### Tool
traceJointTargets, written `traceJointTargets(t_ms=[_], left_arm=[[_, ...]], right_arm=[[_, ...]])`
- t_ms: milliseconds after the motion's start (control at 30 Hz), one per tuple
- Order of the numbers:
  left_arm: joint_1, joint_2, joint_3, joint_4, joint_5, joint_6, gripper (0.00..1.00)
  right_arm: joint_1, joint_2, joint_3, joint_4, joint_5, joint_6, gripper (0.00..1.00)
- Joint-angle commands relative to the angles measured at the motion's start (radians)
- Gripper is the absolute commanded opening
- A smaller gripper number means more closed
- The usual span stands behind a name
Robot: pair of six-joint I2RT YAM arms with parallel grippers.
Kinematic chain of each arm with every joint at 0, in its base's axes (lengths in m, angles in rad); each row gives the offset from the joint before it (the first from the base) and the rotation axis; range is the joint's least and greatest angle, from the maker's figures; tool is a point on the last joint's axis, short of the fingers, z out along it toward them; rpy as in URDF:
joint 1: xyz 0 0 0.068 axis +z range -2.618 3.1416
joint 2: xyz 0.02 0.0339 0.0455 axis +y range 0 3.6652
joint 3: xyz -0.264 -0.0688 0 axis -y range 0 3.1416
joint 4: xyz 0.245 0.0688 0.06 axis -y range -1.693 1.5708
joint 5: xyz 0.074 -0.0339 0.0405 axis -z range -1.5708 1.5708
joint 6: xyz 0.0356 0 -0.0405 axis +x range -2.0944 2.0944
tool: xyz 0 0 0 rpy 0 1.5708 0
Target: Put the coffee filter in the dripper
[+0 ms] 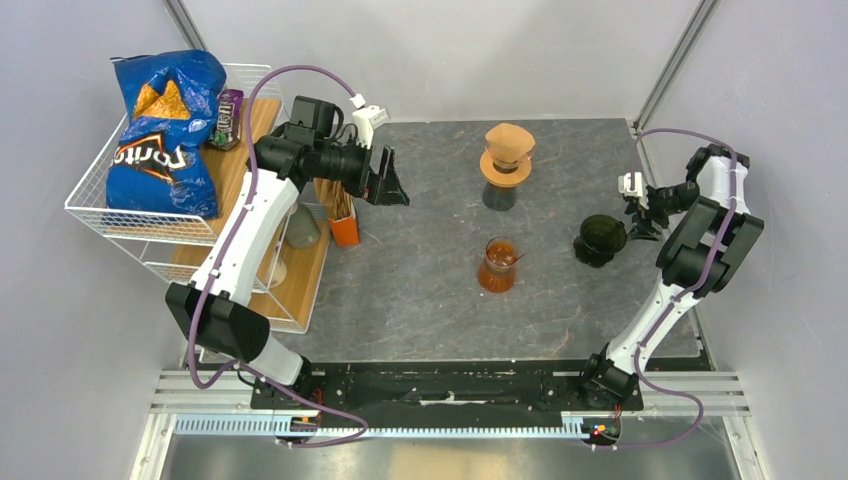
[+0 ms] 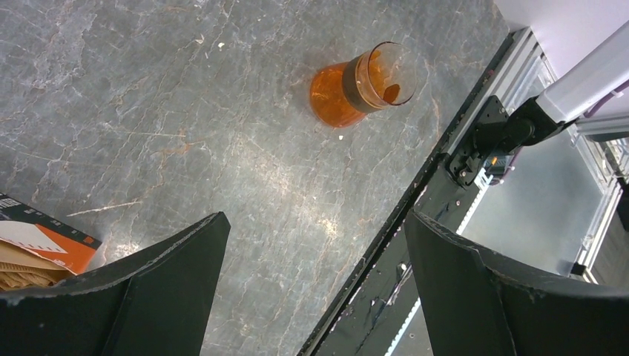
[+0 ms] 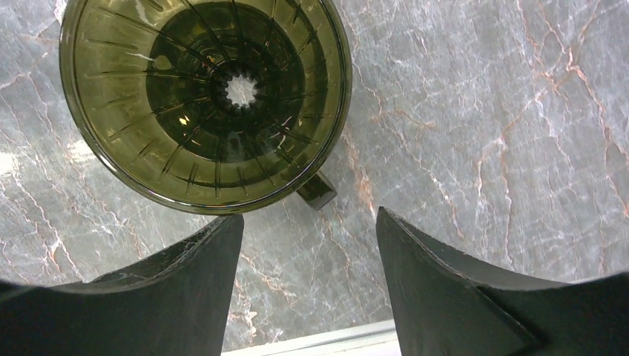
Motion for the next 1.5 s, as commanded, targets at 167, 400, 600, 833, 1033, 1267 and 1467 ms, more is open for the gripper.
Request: traceJointTargets(t_ms=[167,400,600,833,1033,1267,1467], left_arm=[[-0.003,0.008,0.039,0.021,-0.014,0.011,0.97],[-0.003,0.008,0.036,0.019,-0.012,0.012,0.97],[-0.004,0.009,0.036,0.021,-0.012,0.006,0.96],[-0.003,0.012,0.039,0.021,-0.013,0.004,0.97],[-0.003,0.015,0.041,0.021,-0.023,0.0,0.97],[-0.003,0.016,0.045,0.021,-0.029,0.001,0.97],[-0.003,0.015,0.041,0.021,-0.031,0.003,0.96]], right_arm=[[0.032,-0.03,-0.045,-0.043,-0.04,-0.274,0.76],[0.051,-0.081,-0.125,-0.066,-0.049,-0.305,0.75],[0.056,-0.08,-0.116,-0.064,-0.044,-0.255,0.69],[0.056,-0.068,-0.115,-0.046,-0.044,-0.204,0.55],[0.055,-0.087,-0.153,-0.004,-0.072,-0.17,0.42],[0.055,-0.099,-0.157,0.031,-0.094,-0.114,0.27],[0.044,-0.136,-0.159,0.017,-0.114,-0.089,0.15]])
